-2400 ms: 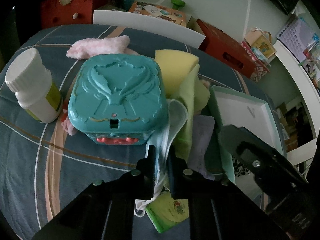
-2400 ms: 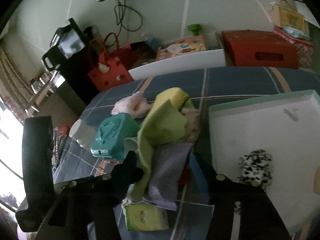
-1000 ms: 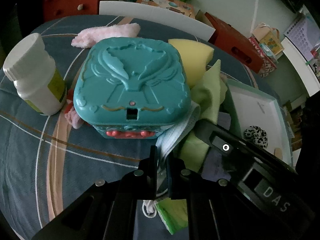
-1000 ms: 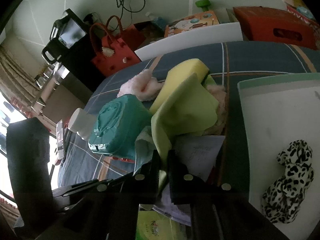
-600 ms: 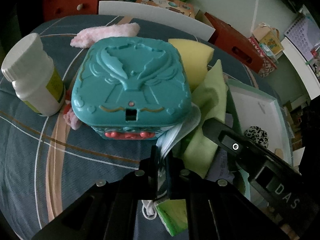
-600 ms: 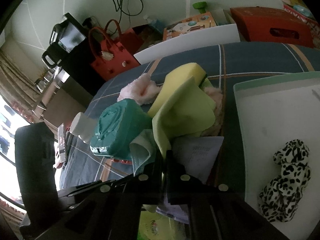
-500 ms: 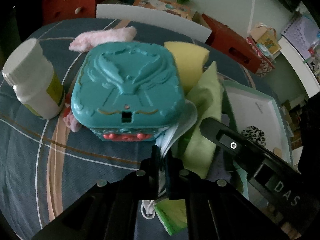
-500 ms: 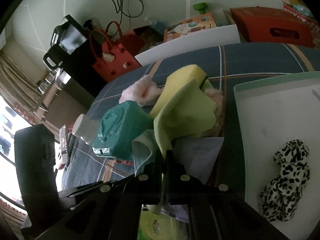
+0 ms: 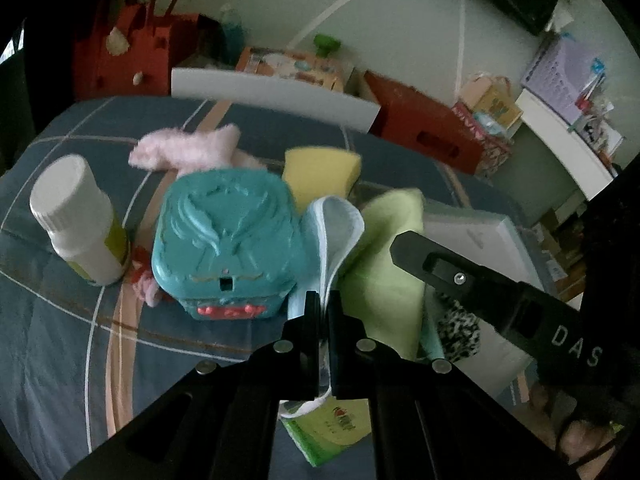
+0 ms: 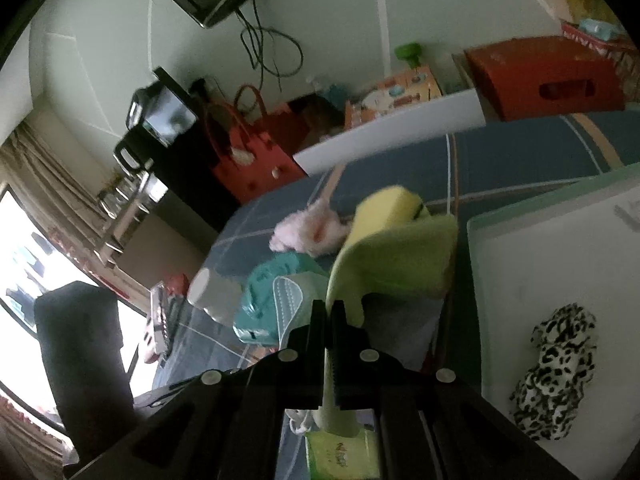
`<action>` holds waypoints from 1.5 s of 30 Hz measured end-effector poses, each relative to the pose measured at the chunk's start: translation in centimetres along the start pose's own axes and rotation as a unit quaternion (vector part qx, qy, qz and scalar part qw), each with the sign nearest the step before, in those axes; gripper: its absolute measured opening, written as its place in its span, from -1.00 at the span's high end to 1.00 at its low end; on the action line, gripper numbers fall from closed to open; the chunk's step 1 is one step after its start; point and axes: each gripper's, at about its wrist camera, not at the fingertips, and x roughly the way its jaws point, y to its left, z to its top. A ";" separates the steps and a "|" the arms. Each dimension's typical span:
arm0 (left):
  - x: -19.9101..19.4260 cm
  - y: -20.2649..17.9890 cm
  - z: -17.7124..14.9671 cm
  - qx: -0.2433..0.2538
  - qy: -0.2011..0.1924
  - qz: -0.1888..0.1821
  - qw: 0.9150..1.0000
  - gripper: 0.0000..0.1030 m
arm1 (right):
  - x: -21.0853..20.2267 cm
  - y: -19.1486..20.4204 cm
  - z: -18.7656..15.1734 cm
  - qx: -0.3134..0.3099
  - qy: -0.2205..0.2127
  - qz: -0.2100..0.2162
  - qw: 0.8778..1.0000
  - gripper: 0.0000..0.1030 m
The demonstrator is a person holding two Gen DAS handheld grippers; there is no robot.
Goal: Organize soft objects
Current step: 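Grasp the light blue face mask with the left tool while the right tool grasps the green cloth, then lift both items to the tray and open the right tool over it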
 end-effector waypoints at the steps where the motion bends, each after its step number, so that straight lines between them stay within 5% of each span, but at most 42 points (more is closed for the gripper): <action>1: -0.3 0.0 0.1 0.001 -0.006 -0.002 1.000 0.94 | -0.4 0.2 0.1 -0.001 -0.007 0.001 1.000 0.94; 15: -5.4 0.0 1.3 -0.001 -0.114 -0.013 0.993 0.94 | -6.4 1.4 1.5 -0.012 -0.104 0.020 0.994 0.95; 32: -6.6 0.4 1.4 -0.008 -0.137 -0.004 0.990 0.94 | -11.5 1.9 2.3 -0.015 -0.173 0.026 0.985 0.95; 39: -6.9 -1.1 2.0 0.005 -0.137 -0.006 0.991 0.94 | -12.3 0.2 2.7 0.000 -0.186 -0.010 0.982 0.95; 45: -8.0 -4.2 3.3 0.037 -0.144 -0.013 0.989 0.94 | -15.3 -2.7 2.9 0.027 -0.225 -0.082 0.970 0.95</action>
